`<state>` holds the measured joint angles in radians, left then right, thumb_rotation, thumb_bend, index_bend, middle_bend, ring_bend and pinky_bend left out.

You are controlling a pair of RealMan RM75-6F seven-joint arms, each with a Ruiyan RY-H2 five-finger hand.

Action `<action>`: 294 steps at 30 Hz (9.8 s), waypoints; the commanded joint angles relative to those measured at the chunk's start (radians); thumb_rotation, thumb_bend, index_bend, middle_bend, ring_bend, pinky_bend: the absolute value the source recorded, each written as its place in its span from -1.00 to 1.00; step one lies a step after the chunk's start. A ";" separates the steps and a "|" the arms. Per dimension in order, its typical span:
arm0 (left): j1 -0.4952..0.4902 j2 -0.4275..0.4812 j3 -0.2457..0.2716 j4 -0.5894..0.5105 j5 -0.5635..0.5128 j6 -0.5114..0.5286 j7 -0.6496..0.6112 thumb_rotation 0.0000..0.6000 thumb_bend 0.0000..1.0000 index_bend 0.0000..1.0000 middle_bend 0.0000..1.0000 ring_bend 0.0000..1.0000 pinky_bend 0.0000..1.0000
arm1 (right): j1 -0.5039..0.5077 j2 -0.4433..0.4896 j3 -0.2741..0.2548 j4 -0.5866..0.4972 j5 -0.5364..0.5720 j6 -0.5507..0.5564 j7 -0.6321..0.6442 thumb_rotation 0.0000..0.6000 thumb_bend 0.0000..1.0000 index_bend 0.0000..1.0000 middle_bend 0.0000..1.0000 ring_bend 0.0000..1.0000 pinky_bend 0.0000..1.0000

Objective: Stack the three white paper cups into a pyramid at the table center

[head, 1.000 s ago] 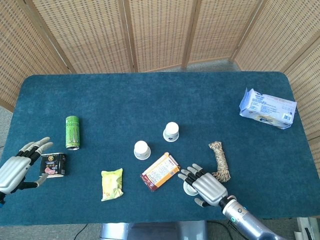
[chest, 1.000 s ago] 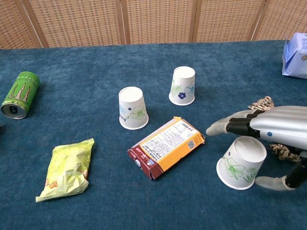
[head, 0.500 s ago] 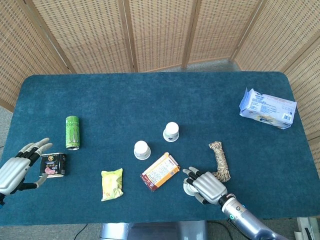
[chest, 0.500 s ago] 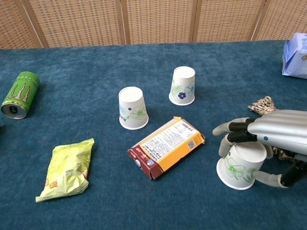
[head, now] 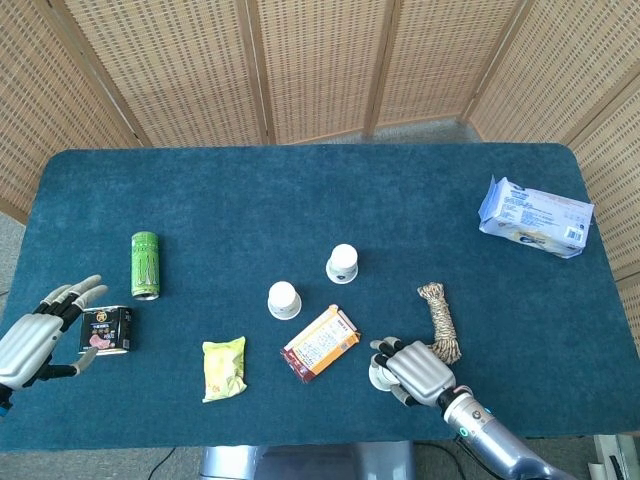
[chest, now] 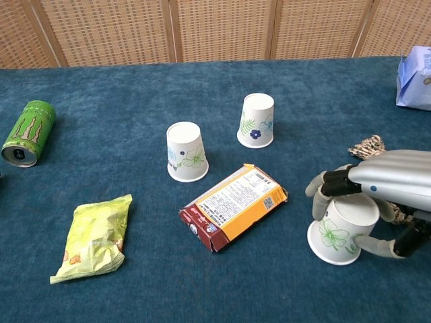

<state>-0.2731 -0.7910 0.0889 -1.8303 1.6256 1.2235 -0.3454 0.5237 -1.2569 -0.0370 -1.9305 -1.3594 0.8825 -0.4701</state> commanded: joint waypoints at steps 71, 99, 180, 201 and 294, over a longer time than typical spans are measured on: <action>0.028 0.006 -0.006 0.094 -0.019 0.011 -0.104 1.00 -0.13 -0.95 -1.00 -1.00 -0.96 | 0.710 -0.134 0.177 0.096 0.831 -0.091 -0.186 1.00 -0.04 -0.36 -0.63 -0.65 0.16; 0.061 0.019 -0.006 0.088 -0.039 0.035 -0.110 1.00 -0.13 -0.95 -1.00 -1.00 -0.96 | 0.837 -0.211 0.153 0.265 0.826 -0.201 -0.081 1.00 -0.04 -0.36 -0.63 -0.65 0.16; 0.098 0.011 0.002 0.118 0.009 0.077 -0.142 1.00 -0.13 -0.96 -1.00 -1.00 -0.97 | 0.869 -0.221 0.075 0.211 0.854 -0.060 -0.104 1.00 -0.08 -0.79 -0.87 -1.00 -0.36; 0.043 -0.012 -0.005 0.105 0.058 0.045 -0.091 1.00 -0.12 -0.96 -1.00 -1.00 -0.97 | 0.684 -0.026 0.090 -0.055 0.688 0.105 0.002 1.00 -0.09 -0.81 -0.87 -1.00 -0.36; -0.581 -0.590 -0.247 0.312 -0.435 -0.623 0.394 1.00 -0.12 -1.00 -1.00 -1.00 -0.71 | -0.198 0.255 0.088 0.082 -0.137 0.556 0.562 1.00 -0.09 -0.85 -0.88 -1.00 -0.83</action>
<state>-0.8478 -1.3746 -0.1583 -1.5238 1.1974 0.6077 0.0560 0.3265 -1.0029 0.0501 -1.8492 -1.4965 1.4387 0.0911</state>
